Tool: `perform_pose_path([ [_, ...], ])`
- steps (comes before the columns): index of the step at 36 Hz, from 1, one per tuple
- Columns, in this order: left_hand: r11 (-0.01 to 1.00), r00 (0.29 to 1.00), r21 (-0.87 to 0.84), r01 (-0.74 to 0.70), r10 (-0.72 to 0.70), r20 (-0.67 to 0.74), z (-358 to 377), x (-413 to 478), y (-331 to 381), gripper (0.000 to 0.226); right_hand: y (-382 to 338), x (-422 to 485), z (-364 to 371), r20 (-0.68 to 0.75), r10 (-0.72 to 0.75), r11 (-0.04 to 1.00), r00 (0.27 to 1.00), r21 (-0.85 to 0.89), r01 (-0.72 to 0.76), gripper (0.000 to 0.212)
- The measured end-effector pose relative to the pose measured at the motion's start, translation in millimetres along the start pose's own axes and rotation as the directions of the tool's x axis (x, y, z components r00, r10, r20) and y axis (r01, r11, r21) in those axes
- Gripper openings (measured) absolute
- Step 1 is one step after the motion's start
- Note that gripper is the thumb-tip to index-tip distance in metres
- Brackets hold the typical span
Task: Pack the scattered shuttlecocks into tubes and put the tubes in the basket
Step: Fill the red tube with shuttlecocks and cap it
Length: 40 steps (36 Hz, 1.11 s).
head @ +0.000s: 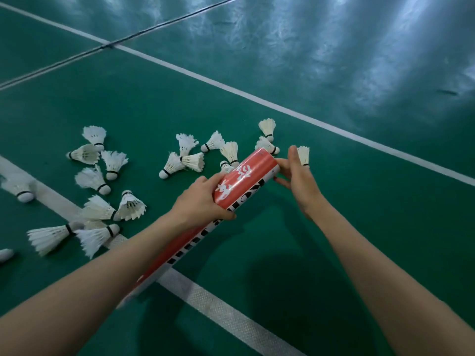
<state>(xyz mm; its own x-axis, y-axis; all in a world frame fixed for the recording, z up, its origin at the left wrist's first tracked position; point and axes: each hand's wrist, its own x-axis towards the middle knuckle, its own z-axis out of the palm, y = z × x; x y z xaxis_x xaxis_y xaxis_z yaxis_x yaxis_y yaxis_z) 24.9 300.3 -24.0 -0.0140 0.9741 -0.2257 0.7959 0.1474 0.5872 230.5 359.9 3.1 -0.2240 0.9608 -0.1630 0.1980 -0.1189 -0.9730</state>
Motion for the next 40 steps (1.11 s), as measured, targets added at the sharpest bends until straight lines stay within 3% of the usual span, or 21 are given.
perform_pose_path([
  [6, 0.996, 0.996, 0.024, 0.086, -0.085, -0.028, 6.6, 10.6, -25.3, 0.092, 32.3, 34.6, 24.7, -0.002, 0.061, 0.996, 0.998, -0.071, -0.061, 0.057],
  [8, 0.989, 0.989, 0.019, 0.144, -0.143, -0.026, 5.8, 14.8, -40.0, 0.092, 49.8, 46.2, 35.5, -0.017, 0.086, 0.982, 0.996, -0.166, -0.087, 0.046],
  [12, 0.973, 0.973, 0.018, 0.228, -0.227, -0.039, 2.9, 19.4, -68.8, 0.1, 74.8, 67.5, 54.6, 0.026, 0.121, 0.945, 0.992, -0.308, -0.107, 0.044],
  [26, 0.959, 0.957, 0.036, 0.28, -0.282, 0.063, 2.4, 14.9, -118.3, 0.103, 90.0, 108.7, 123.9, 0.082, 0.271, 0.958, 0.959, -0.119, -0.261, 0.052],
  [30, 0.959, 0.957, 0.032, 0.282, -0.283, 0.062, 1.6, 14.1, -118.9, 0.104, 93.7, 106.6, 120.3, -0.076, 0.231, 0.969, 0.97, -0.07, -0.237, 0.042],
  [35, 0.96, 0.956, 0.012, 0.278, -0.278, 0.089, 1.1, 12.2, -111.7, 0.099, 91.2, 87.1, 95.5, -0.331, 0.081, 0.995, 0.94, -0.019, -0.093, 0.006],
  [40, 0.973, 0.959, 0.072, 0.219, -0.228, 0.167, 11.7, 8.7, -89.8, 0.1, 81.5, 70.1, 61.9, -0.38, -0.086, 0.985, 0.921, -0.171, 0.021, 0.005],
])
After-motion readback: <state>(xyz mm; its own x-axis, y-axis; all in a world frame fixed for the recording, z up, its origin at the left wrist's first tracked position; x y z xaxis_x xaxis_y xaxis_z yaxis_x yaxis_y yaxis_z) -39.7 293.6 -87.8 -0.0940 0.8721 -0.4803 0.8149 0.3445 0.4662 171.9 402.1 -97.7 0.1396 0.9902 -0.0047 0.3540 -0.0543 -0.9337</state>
